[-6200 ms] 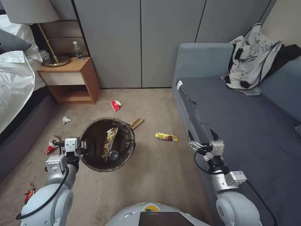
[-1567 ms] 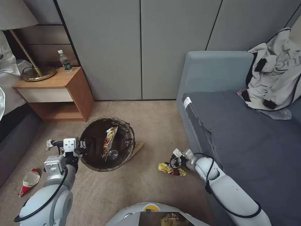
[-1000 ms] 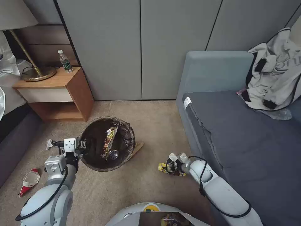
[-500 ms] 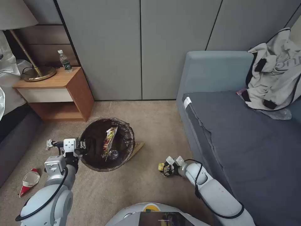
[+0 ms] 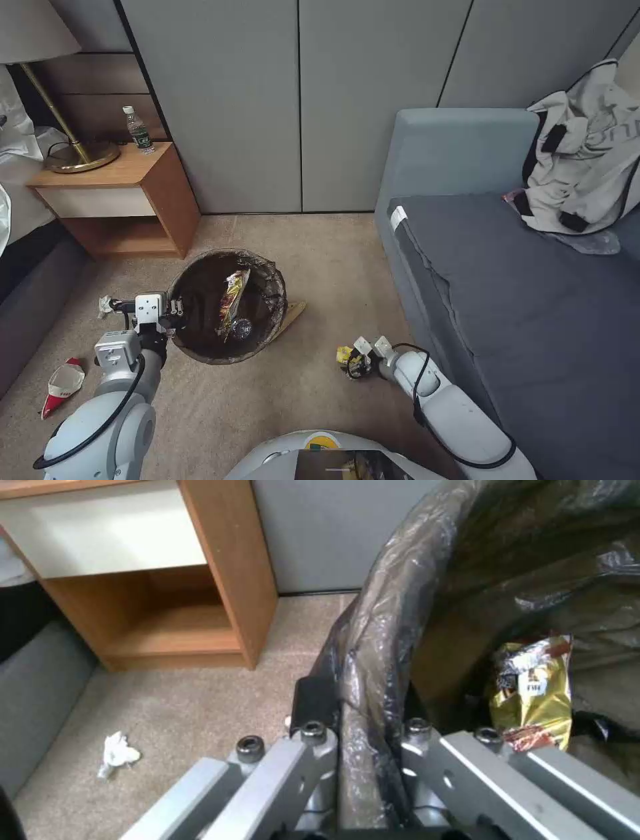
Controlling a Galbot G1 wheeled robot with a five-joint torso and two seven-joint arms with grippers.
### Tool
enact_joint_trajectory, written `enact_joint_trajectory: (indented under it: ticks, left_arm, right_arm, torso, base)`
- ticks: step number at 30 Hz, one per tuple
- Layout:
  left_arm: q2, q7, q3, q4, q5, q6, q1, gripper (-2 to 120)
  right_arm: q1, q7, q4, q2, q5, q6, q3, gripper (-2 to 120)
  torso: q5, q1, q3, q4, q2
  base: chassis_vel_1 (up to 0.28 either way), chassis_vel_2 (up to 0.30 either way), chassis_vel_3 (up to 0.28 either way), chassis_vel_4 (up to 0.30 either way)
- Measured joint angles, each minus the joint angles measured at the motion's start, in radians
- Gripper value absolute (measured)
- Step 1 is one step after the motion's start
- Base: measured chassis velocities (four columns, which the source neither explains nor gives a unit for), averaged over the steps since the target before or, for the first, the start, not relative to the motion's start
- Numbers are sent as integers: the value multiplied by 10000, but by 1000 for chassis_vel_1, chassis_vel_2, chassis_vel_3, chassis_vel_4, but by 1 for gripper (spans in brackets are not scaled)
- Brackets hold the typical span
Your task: Pick up the trash bin, then pick up the garbage from the floor and place it into the trash bin.
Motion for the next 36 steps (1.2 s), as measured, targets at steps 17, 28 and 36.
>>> enact_joint_trajectory:
  ticks: [17, 28, 36]
  left_arm:
    - [-11, 2, 0, 12, 14, -16, 22, 4]
    - [-8, 4, 17, 12, 35, -20, 22, 4]
    - [-3, 5, 27, 12, 43, -20, 13, 4]
  right_arm:
    - [-101, -35, -348, 317, -309, 239, 230, 100]
    - [-75, -46, -548, 430, -422, 418, 357, 100]
    - [-68, -69, -686, 460, -494, 526, 404, 100]
  torso:
    - [0, 0, 0, -1, 0]
    - [0, 0, 0, 0, 0]
    - [0, 0, 0, 0, 0]
  base:
    - [0, 0, 0, 0]
    - [0, 0, 0, 0]
    - [0, 0, 0, 0]
